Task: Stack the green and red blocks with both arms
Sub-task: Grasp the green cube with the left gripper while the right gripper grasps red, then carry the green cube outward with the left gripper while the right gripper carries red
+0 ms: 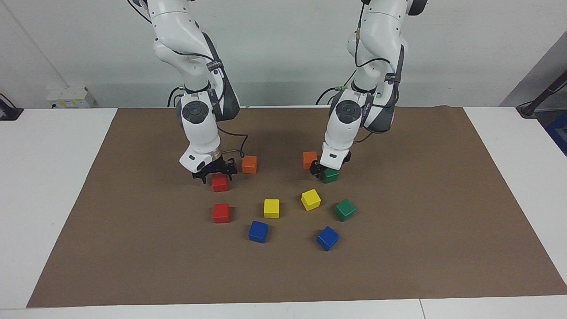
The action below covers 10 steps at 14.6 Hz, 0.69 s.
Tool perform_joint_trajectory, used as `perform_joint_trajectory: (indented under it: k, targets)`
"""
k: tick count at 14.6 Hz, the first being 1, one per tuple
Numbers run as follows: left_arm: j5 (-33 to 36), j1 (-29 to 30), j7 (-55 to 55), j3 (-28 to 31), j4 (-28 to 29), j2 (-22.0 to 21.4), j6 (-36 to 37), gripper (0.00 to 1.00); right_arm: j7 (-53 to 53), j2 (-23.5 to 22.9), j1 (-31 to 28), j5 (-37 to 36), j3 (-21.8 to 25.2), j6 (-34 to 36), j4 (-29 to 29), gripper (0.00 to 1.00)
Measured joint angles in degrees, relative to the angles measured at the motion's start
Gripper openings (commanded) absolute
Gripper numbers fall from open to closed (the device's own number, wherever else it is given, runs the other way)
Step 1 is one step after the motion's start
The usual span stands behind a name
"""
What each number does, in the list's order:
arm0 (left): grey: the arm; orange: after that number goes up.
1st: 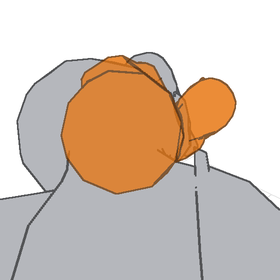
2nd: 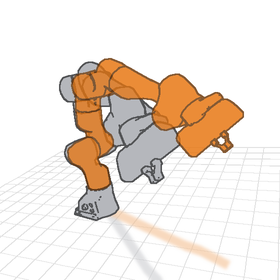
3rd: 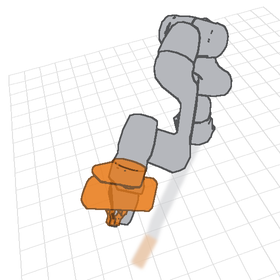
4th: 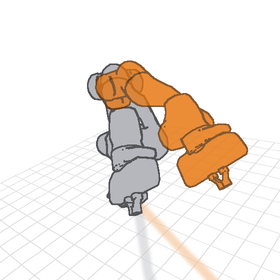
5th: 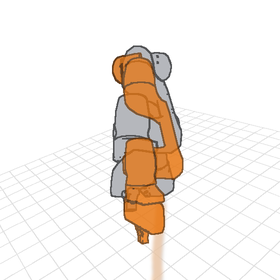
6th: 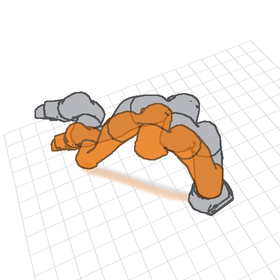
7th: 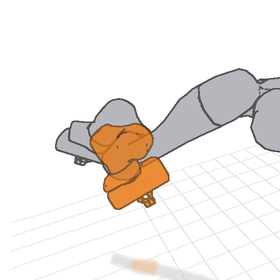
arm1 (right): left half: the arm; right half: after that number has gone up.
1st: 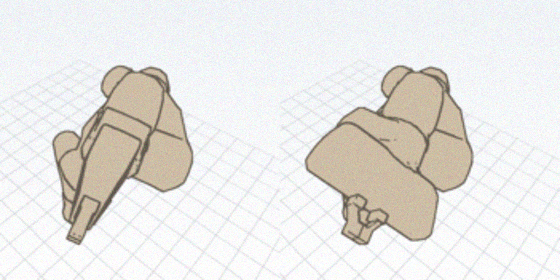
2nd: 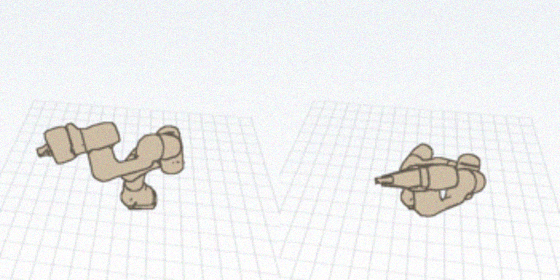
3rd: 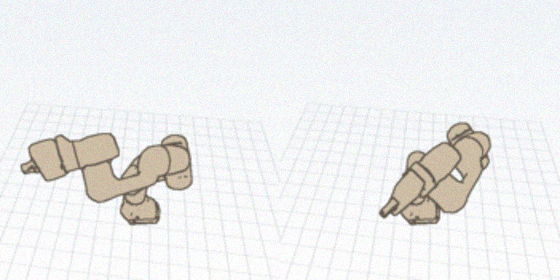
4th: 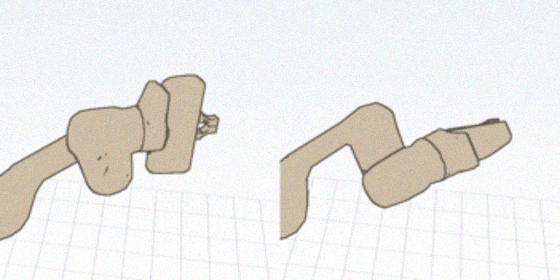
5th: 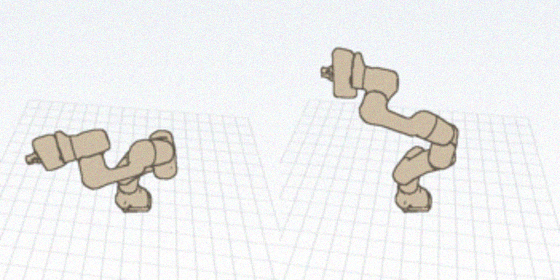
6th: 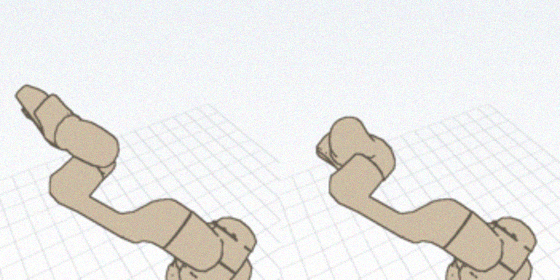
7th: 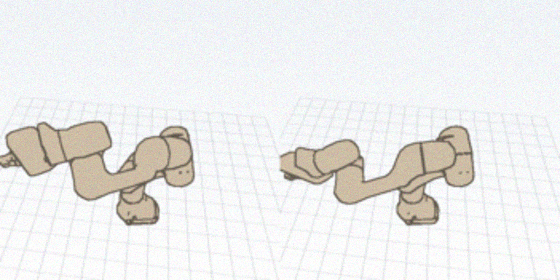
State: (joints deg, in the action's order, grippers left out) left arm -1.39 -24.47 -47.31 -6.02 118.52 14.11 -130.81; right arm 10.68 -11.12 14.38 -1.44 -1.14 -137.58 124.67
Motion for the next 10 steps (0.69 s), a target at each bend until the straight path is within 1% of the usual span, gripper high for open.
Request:
perform_joint_trajectory:
  k: [1, 2, 5, 6, 7, 8, 10]
  targets:
    - [0.0, 0.0, 0.0, 0.0, 0.42, 0.1, -0.61, 1.0, 0.0, -0.05, 0.0, 0.0, 0.0, -0.08, 0.0, 1.0]
    - [0.0, 0.0, 0.0, 0.01, 0.84, 0.25, -1.29, 1.0, 0.0, -0.05, 0.0, 0.0, 0.0, -0.09, 0.0, 0.89]
    - [0.0, 0.0, 0.0, 0.01, 1.32, 0.62, -2.12, 0.99, 0.0, -0.05, 0.0, 0.0, 0.0, -0.11, 0.0, 0.07]
    - [0.0, 0.0, 0.0, 0.01, 1.32, 0.68, -2.12, 0.72, 0.0, -0.06, 0.0, 0.0, 0.0, -0.11, 0.0, 0.0]
    - [0.0, 0.0, 0.0, 0.0, 1.32, 0.7, -2.12, 0.26, 0.0, -0.06, 0.0, 0.0, 0.0, -0.1, 0.0, 0.0]
    - [0.0, -0.03, 0.0, -0.02, 1.33, 0.72, -2.06, 0.0, 0.0, -0.06, 0.0, 0.0, 0.01, -0.1, -0.01, 0.0]
    - [0.0, -0.06, 0.0, -0.11, 1.32, 0.72, -1.52, 0.0, 0.0, -0.06, -0.02, 0.0, 0.04, 0.31, -0.35, 0.0]
